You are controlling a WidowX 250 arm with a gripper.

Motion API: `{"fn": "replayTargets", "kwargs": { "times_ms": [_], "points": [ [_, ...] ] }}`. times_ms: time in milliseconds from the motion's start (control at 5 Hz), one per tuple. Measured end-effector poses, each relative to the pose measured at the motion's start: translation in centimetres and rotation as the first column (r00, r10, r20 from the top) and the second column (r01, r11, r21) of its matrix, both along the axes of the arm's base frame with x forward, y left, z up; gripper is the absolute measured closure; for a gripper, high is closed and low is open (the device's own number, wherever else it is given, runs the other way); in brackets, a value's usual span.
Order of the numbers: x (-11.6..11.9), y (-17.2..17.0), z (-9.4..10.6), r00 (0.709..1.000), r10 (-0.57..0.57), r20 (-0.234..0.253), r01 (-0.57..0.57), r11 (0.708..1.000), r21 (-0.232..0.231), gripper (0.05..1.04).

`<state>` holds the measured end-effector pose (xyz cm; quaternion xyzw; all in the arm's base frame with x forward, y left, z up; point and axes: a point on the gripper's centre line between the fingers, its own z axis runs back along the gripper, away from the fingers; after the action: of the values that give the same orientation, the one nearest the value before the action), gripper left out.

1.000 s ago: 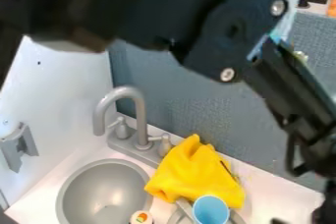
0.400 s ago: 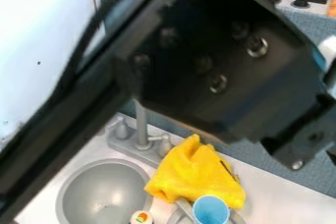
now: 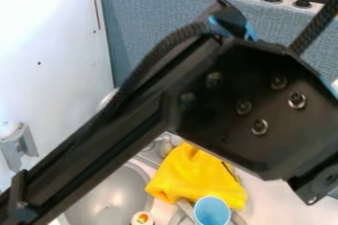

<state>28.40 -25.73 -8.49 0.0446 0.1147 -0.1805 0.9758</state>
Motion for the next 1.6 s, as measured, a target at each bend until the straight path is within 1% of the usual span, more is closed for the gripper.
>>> {"fn": "replayTargets", "kwargs": {
  "times_ms": [200,400,600,800,1000,1200,1400,1600],
  "points": [
    [0.6,-0.5,-0.2,1.000,-0.007,0.003,0.007,1.000,-0.013,0.583],
    [0.8,-0.9,-0.3,1.000,-0.011,-0.003,0.011,1.000,-0.024,0.533],
    [1.1,-0.8,-0.3,1.000,0.017,-0.022,-0.017,0.999,-0.032,0.239],
    [0.7,-0.5,-0.3,0.999,0.045,-0.008,-0.046,0.998,-0.038,0.095],
    [0.9,0.2,0.5,0.997,0.071,0.023,-0.069,0.996,-0.058,0.094],
    [0.6,1.0,2.6,0.992,0.105,0.067,-0.098,0.991,-0.094,0.094],
    [-0.6,2.6,5.6,0.982,0.144,0.122,-0.132,0.986,-0.101,0.093],
    [-1.7,5.1,8.9,0.963,0.199,0.180,-0.174,0.974,-0.146,0.093]
  ]
}}
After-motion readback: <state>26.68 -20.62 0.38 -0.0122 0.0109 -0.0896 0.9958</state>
